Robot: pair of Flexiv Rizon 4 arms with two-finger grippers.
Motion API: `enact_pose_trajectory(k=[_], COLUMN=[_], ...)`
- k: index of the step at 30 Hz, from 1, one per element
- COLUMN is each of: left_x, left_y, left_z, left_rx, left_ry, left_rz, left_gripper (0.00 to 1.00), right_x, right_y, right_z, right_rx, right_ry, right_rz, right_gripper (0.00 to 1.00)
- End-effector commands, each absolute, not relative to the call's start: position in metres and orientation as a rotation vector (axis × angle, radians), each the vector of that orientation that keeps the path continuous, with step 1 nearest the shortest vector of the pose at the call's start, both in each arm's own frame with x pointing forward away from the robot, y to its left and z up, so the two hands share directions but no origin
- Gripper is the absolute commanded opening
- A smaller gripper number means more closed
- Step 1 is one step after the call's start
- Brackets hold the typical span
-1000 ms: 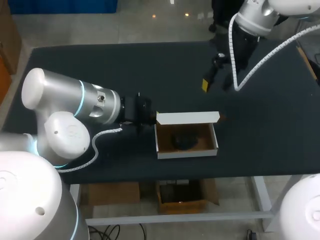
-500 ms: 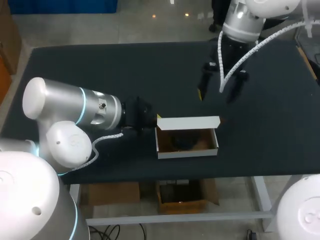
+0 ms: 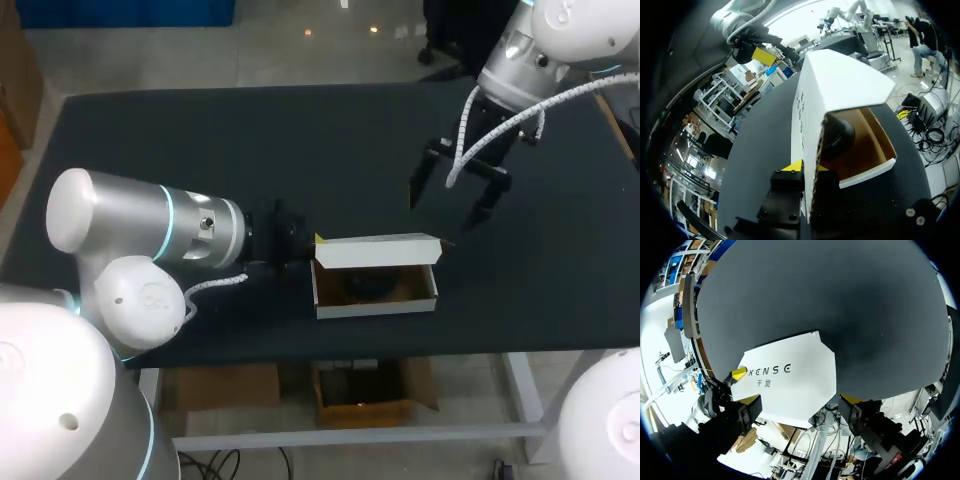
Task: Assemble the packaging by folding the flat box into shape, placing the metal phone stand inside, and closing the box properly
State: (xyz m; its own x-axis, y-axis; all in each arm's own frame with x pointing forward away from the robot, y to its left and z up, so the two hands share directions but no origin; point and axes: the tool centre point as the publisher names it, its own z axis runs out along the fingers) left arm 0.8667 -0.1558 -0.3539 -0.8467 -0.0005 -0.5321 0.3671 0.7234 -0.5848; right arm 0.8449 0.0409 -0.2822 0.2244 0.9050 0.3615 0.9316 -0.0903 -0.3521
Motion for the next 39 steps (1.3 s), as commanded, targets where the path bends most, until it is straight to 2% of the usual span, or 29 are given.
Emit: enact_pose_trajectory(k=[1, 4, 6, 9, 11, 12, 22, 29, 39], left_x=[0.862, 0.859, 0.857, 0.855, 0.854, 0.853, 0.849, 0.850, 0.857], left_y=[-0.161, -0.160, -0.160, -0.160, -0.160, -0.160, -0.158, -0.158, -0.159], left_z=[-0.365, -0.366, -0.367, -0.371, -0.373, -0.374, -0.381, -0.381, -0.379], left_rx=[0.284, 0.296, 0.303, 0.311, 0.315, 0.321, 0.338, 0.357, 0.369], left_ry=[2.400, 2.384, 2.371, 2.359, 2.350, 2.345, 2.304, 2.287, 2.267], left_rz=[-0.954, -0.948, -0.946, -0.933, -0.925, -0.928, -0.919, -0.904, -0.898], left_gripper=[0.00, 0.00, 0.00, 0.00, 0.00, 0.00, 0.00, 0.00, 0.00], right_x=[0.845, 0.845, 0.845, 0.845, 0.846, 0.846, 0.846, 0.841, 0.835], right_y=[0.044, 0.044, 0.045, 0.044, 0.044, 0.043, 0.043, 0.044, 0.044], right_z=[-0.285, -0.285, -0.287, -0.289, -0.289, -0.290, -0.305, -0.309, -0.316], right_rx=[-1.993, -1.980, -1.975, -1.958, -1.944, -1.940, -1.852, -1.830, -1.800], right_ry=[-1.692, -1.702, -1.704, -1.707, -1.707, -1.708, -1.736, -1.768, -1.813], right_rz=[-0.067, -0.065, -0.059, -0.053, -0.053, -0.054, -0.056, -0.034, -0.011], right_gripper=[1.00, 0.99, 0.94, 0.61, 0.51, 0.49, 0.49, 0.44, 0.43])
